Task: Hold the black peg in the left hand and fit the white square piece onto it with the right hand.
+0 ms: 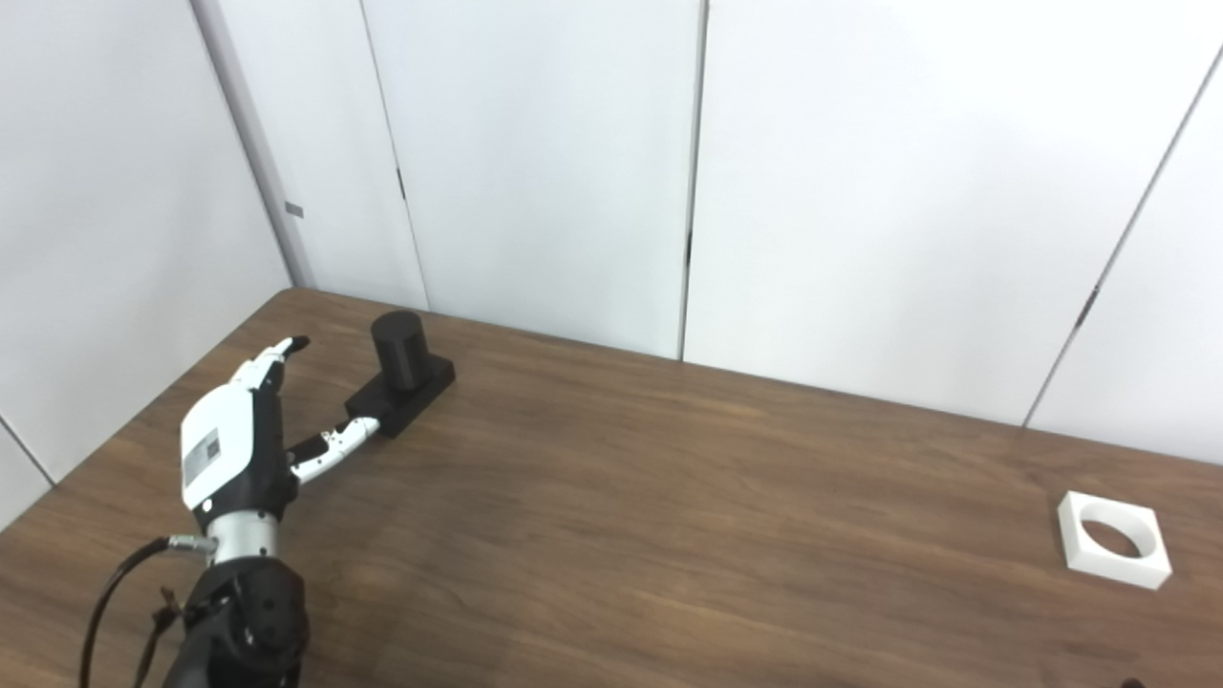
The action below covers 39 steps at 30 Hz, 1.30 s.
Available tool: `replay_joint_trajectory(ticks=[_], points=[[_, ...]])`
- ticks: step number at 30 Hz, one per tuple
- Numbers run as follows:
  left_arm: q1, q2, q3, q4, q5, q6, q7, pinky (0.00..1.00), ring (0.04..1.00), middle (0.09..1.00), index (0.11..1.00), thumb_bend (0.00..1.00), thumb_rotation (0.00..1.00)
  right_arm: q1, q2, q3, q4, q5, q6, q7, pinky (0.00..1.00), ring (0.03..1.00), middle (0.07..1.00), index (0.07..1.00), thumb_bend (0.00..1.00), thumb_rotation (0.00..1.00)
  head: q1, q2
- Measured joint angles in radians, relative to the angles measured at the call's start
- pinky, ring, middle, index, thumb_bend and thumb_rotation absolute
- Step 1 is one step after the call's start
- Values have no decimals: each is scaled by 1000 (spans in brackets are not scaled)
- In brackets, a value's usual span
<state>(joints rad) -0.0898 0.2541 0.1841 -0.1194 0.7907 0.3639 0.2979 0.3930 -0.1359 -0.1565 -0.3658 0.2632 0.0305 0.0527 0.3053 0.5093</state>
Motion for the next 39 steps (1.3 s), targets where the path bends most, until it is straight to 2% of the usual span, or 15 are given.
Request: replay_joint_trajectory(ticks=[3,7,10,14,17,29,39], points=[[-31,14,-8,78,14,11,19,942,935,899,834,903,518,0,0,1,0,-1,-1,0,1000,961,925,925,716,999,-3,-2],[-62,20,-11,162,-11,10,40,923,926,896,830,923,558,1,1,2,0,-2,-4,1,975,944,915,921,715,994,-5,0],[-83,34,-16,231,-31,18,36,924,929,903,842,946,601,2,1,2,0,-1,-4,1,998,948,918,919,718,991,-8,6],[-114,64,-44,282,-30,62,15,892,915,893,834,983,651,5,1,1,-2,1,-5,2,1000,952,913,916,742,984,-8,9],[-137,81,-70,323,-30,71,14,895,918,893,831,998,652,6,1,1,-3,0,-4,2,1000,951,913,916,759,982,-8,11],[-170,84,-133,413,-60,64,29,896,913,888,810,1000,655,7,1,3,-7,-9,-1,1,1000,967,921,915,799,977,-11,12],[-211,89,-168,476,-68,64,33,856,889,874,801,1000,632,7,4,6,-7,-18,-6,2,983,950,914,916,765,987,-18,8]])
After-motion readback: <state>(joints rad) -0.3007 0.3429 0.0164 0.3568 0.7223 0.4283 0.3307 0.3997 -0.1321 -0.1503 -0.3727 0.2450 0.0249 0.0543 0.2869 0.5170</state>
